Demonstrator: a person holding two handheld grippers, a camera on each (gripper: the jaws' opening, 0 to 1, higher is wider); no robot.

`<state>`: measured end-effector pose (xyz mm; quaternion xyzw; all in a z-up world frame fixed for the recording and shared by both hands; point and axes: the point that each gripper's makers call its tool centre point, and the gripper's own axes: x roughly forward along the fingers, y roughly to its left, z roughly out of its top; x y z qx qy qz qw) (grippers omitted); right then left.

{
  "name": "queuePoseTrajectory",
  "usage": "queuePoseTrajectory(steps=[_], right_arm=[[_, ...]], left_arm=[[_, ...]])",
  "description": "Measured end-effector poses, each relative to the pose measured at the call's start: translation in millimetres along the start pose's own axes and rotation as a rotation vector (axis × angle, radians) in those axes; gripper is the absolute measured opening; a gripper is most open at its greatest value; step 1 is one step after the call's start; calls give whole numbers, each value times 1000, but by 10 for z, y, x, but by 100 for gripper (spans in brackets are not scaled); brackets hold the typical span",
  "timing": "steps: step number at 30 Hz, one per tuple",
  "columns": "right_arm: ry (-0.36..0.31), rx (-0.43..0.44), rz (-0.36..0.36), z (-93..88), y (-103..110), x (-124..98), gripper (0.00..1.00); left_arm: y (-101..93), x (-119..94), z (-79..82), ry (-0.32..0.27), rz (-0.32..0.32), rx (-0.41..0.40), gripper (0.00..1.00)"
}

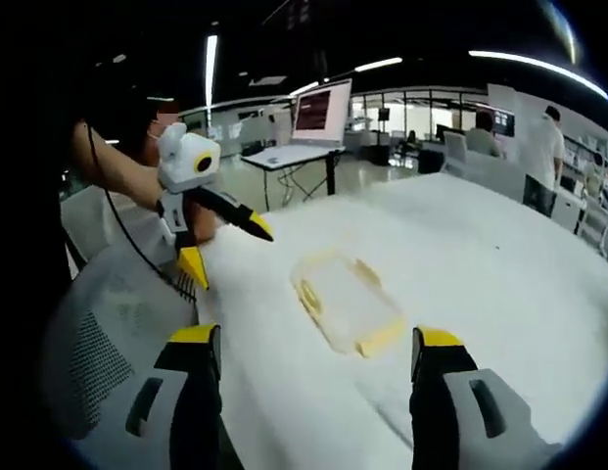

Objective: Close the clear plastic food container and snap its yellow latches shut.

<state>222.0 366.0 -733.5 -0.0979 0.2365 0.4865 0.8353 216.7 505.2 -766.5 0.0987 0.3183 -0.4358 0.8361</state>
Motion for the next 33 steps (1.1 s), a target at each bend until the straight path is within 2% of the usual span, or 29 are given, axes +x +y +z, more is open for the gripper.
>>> queuePoseTrajectory(steps=[2,6,16,23,33], right_arm=[[21,-12,3,-16,-28,16,73],[24,-26,13,15,-76,46,72],[40,-38,30,22,-85,104,70],[80,-58,47,-21,-105,199,66],[100,-74,47,-13,-318,327,63]], left_arm=[[34,-3,-4,19,2,21,74],[103,-5,35,33,-2,43,73],[187,23,-19,78,-19,81,73],[300,74,-63,118,-17,112,71],[479,149,-40,158,-18,155,70]])
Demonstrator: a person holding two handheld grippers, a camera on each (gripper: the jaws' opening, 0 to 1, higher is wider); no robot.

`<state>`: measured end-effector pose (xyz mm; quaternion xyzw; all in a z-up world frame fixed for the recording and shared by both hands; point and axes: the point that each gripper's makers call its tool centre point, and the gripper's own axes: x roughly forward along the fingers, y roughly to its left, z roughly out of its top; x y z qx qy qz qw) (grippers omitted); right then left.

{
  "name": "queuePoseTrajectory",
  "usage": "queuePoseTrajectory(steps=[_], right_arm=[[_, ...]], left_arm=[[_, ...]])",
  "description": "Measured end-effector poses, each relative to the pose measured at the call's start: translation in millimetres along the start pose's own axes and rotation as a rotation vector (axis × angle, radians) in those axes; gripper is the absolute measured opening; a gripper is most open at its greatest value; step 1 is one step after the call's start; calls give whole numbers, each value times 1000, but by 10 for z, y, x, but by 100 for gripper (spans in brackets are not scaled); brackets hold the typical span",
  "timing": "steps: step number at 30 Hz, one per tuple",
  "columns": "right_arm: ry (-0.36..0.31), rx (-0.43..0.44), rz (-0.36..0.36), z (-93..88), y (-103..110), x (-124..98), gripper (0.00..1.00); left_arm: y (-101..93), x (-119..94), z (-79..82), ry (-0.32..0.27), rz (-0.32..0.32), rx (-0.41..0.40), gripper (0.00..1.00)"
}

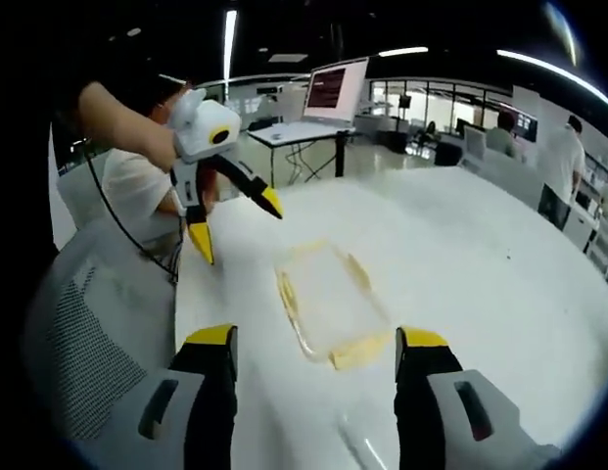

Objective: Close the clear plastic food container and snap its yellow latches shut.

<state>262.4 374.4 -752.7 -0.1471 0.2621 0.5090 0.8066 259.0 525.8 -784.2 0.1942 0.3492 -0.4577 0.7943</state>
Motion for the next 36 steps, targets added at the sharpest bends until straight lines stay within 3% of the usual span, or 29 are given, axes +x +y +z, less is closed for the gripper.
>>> queuePoseTrajectory(steps=[14,36], right_arm=[[46,-23,30,-26,-120,175,62],[209,-111,99,-216,-272,415,58]], left_arm=[[171,120,-16,53,-13,49,67],[457,299,-100,151,-39,142,62]])
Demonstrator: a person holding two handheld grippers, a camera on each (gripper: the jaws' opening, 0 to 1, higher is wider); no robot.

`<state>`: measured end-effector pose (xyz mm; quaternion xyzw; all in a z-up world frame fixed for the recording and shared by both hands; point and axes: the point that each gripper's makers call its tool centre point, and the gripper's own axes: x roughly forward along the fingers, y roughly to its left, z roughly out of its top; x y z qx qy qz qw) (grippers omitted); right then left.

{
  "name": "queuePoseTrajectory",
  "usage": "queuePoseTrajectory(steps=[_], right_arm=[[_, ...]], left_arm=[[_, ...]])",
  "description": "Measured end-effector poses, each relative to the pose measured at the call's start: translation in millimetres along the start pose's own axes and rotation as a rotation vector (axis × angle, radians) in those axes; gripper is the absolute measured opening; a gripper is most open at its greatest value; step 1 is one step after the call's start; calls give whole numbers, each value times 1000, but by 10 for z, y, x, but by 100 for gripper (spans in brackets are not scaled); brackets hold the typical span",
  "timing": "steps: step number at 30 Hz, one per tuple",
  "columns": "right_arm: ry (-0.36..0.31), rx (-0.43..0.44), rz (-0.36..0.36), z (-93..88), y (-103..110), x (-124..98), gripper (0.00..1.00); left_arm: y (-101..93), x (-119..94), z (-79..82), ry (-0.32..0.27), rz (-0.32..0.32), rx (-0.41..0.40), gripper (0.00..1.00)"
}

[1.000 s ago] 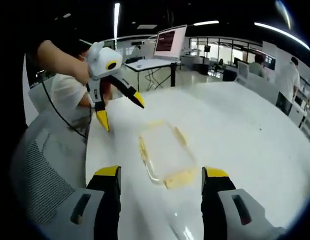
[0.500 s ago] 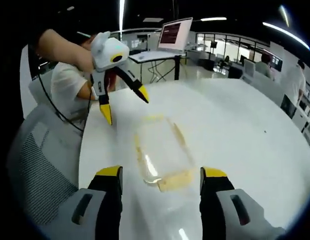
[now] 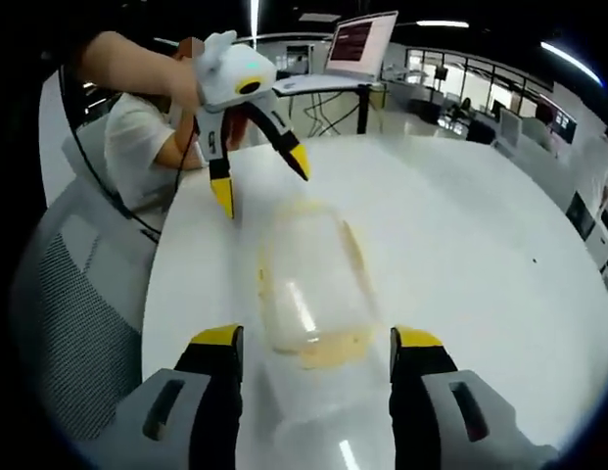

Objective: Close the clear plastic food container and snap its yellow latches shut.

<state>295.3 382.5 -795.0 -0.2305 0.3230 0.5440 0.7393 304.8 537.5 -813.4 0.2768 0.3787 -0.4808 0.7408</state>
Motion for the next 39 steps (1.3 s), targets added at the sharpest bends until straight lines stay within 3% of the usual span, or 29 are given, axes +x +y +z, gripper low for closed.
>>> queuePoseTrajectory(steps=[8,14,28,39], right_arm=[[60,-30,-2,-45,-89,109,57],[142,-55,4,-196,-126,175,53],[224,-160,30,-274,-158,250,49],[280,-191,62,-335,-148,304,48]], left_arm=[[70,81,-27,36,-11,45,58],[139,113,-66,59,-21,59,58],[256,161,-68,94,-45,91,57],[281,212,-146,161,-71,211,53]])
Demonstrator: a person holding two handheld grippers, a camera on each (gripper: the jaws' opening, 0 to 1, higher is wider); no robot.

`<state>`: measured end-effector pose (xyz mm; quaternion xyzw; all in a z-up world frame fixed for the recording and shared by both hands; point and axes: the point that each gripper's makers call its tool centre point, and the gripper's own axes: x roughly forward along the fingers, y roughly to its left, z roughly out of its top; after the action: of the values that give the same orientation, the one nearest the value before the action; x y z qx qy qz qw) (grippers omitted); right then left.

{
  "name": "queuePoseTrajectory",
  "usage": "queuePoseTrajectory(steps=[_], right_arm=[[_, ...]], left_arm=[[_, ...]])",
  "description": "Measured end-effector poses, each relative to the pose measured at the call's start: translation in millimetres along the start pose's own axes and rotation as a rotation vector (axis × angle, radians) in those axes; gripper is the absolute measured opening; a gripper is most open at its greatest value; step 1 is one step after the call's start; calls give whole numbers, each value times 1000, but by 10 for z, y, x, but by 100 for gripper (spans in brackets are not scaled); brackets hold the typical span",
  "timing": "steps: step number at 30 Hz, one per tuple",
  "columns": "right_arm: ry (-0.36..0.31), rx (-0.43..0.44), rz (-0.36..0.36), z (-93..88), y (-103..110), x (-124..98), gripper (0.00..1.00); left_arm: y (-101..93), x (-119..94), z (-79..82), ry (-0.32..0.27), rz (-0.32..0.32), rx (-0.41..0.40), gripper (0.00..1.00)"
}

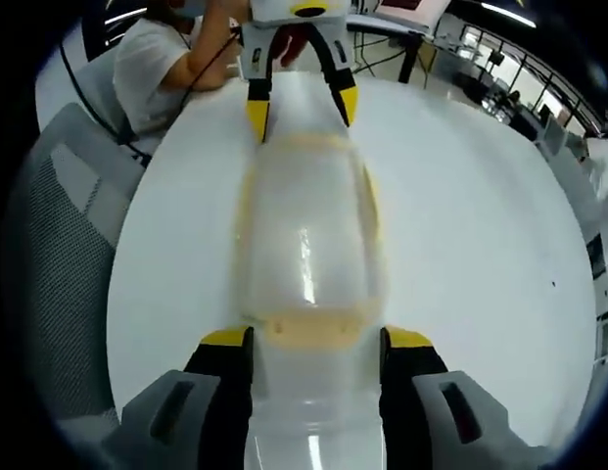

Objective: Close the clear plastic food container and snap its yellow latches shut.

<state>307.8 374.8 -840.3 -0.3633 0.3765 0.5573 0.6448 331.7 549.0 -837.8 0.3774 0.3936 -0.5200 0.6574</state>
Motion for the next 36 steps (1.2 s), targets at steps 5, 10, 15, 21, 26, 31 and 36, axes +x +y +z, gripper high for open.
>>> queuePoseTrajectory(steps=[5,10,15,21,26,31,36], right_arm=[[25,-4,-1,-33,-44,17,47],[41,-14,15,-36,-35,36,45],[64,-36,36,-31,-15,60,40],[98,-42,45,-26,-44,89,37],[126,-60,60,-33,-40,91,36],[126,-43,89,-34,-50,80,35],[135,-41,103,-32,-48,82,35]], left_arm=[[16,23,-10,28,-6,66,52],[30,52,22,39,-12,107,49],[-7,92,26,60,-45,146,39],[-23,100,37,58,-63,130,34],[-41,107,26,67,-83,113,33],[-45,104,26,67,-91,106,33],[-41,106,24,56,-92,103,33]])
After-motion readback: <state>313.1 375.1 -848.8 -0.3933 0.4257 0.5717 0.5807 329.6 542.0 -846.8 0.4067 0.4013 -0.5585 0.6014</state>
